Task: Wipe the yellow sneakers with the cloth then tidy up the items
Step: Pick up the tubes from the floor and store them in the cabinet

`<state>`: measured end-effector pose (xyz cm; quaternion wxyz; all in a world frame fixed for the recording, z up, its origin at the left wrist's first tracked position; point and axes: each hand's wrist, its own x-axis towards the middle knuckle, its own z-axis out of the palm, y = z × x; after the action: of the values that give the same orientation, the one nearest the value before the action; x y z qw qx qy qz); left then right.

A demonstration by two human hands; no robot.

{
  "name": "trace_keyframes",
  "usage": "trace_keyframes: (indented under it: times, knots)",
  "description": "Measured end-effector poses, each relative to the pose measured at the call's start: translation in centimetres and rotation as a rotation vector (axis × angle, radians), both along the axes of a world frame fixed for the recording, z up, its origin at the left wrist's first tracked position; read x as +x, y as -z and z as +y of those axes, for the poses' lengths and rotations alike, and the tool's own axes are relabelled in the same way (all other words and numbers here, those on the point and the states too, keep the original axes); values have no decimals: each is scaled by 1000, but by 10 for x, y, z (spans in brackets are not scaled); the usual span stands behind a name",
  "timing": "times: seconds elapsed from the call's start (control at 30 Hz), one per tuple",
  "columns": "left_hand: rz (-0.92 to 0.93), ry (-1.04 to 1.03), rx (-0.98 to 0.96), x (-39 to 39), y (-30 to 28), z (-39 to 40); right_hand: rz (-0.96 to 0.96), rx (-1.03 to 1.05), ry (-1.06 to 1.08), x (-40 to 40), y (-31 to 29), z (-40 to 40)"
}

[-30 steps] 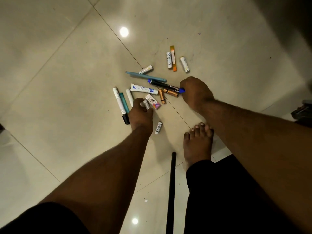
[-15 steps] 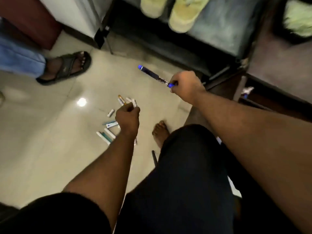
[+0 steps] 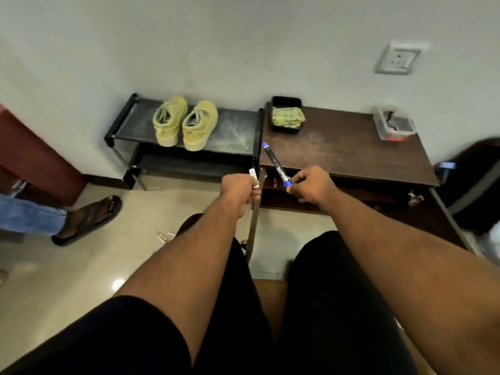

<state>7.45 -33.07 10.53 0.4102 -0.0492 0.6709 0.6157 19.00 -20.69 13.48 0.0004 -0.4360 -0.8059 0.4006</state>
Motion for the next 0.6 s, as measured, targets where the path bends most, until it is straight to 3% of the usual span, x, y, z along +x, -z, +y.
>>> trace_keyframes:
  times: [0.1,0.27,0.4,0.6]
  knots:
    - [-62,97,-80,55,27,43,-62,19,32,65,20,48]
    - [-100,15,-172,92,86,115,-133,-164,81,131,103,124]
    - [-90,-57,-218,93,138,168,-78,-404,305,138,182,147]
    - [-161,-118,-220,68,209,213,167,-757,605,92,256,149]
